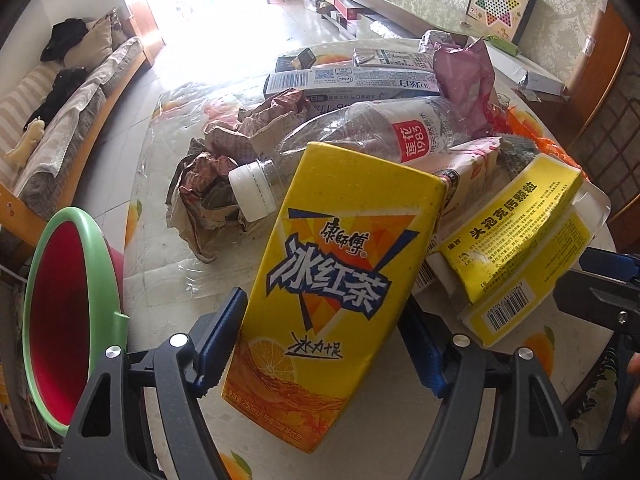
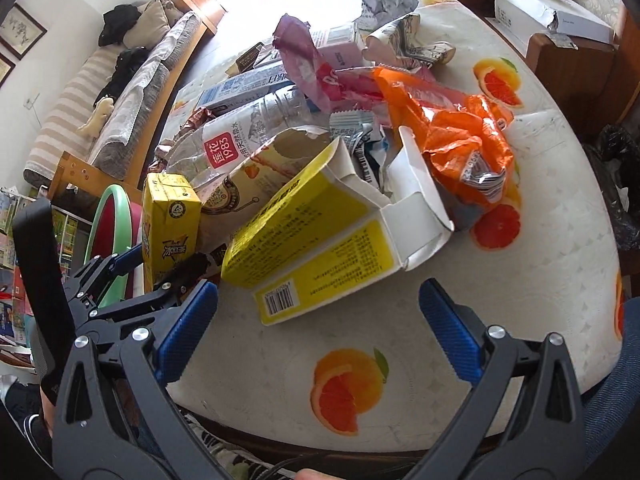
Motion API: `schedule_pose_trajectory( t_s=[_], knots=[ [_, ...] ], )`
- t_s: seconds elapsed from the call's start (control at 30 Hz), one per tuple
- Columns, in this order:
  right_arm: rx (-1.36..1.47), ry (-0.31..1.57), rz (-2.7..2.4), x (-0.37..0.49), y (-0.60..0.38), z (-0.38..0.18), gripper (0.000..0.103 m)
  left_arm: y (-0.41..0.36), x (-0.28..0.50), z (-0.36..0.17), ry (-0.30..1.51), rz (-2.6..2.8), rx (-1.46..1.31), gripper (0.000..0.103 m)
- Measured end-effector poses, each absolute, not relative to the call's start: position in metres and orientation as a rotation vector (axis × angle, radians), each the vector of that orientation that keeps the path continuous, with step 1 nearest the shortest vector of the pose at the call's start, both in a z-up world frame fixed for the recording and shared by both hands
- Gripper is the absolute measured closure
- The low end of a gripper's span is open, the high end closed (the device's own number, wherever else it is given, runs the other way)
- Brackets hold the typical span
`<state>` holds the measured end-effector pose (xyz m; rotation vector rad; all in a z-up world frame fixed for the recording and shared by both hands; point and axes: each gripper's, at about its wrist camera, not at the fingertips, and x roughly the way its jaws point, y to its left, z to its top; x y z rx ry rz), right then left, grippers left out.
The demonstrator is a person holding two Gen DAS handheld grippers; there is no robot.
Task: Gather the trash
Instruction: 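Grasp the yellow iced-tea carton with the left tool while the right tool grasps the yellow box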
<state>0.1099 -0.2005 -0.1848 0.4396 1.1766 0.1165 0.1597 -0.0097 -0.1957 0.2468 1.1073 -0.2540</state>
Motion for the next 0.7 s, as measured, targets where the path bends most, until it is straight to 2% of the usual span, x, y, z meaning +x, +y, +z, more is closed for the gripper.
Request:
schedule_pose_trajectory(
  t_s=[0.43,0.5,0.63,0.7],
  knots=[
    [0.555,1.172,0.060,0.129,-0.182,-0.204,0.004,0.013,0.143,-0.179,1.097,-0.260,0.150,0.034],
    [0.576,1.175,0.049,0.132,-0.181,-0.207,0.007,0.018,0.140,-0.177,1.096,-0.263,0.132,0.034],
    [0.588,1.187,0.060,0.137,-0.176,-0.214,0.031,0.026,0.135,-0.173,1.089,-0.254,0.108,0.034],
    [0.586,1.179,0.071,0.137,-0.174,-0.213,0.036,0.028,0.132,-0.170,1.082,-0.255,0.099,0.034]
  ],
)
